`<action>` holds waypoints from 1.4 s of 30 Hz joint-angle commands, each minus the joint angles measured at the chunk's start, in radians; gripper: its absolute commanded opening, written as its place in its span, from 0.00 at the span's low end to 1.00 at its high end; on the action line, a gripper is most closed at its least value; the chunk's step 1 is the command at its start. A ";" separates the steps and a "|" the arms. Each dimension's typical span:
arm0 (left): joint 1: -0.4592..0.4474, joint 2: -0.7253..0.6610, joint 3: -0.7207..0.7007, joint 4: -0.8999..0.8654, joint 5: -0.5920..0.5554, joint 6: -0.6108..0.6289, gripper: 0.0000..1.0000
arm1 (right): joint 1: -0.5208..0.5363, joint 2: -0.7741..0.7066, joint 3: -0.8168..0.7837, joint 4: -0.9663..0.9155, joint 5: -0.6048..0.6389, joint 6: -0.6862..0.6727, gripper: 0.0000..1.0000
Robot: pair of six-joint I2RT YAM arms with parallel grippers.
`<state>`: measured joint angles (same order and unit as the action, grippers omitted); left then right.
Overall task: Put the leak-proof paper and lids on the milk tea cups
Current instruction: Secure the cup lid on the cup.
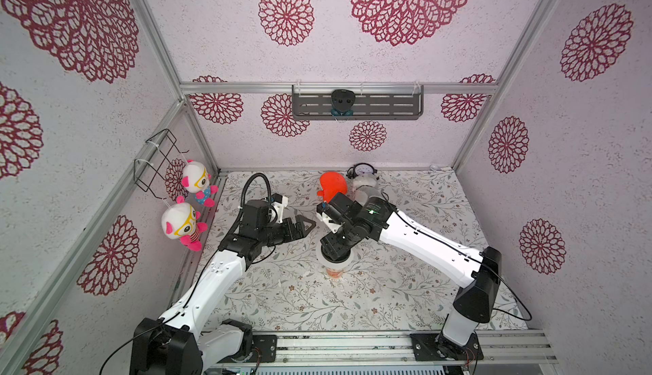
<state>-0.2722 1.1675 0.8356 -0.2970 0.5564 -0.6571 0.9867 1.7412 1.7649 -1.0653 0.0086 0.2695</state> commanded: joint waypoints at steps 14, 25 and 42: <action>-0.004 0.019 0.022 0.020 0.023 0.016 0.98 | 0.001 0.003 -0.040 0.026 0.017 -0.032 0.56; -0.026 0.050 0.047 0.025 0.039 0.027 0.98 | 0.002 -0.009 -0.080 0.043 0.009 -0.033 0.57; -0.086 0.072 0.031 0.076 0.100 0.064 0.98 | 0.001 -0.017 -0.075 0.020 0.056 -0.058 0.59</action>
<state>-0.3492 1.2606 0.8825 -0.2665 0.6270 -0.6132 0.9874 1.7203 1.6814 -0.9737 0.0326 0.2390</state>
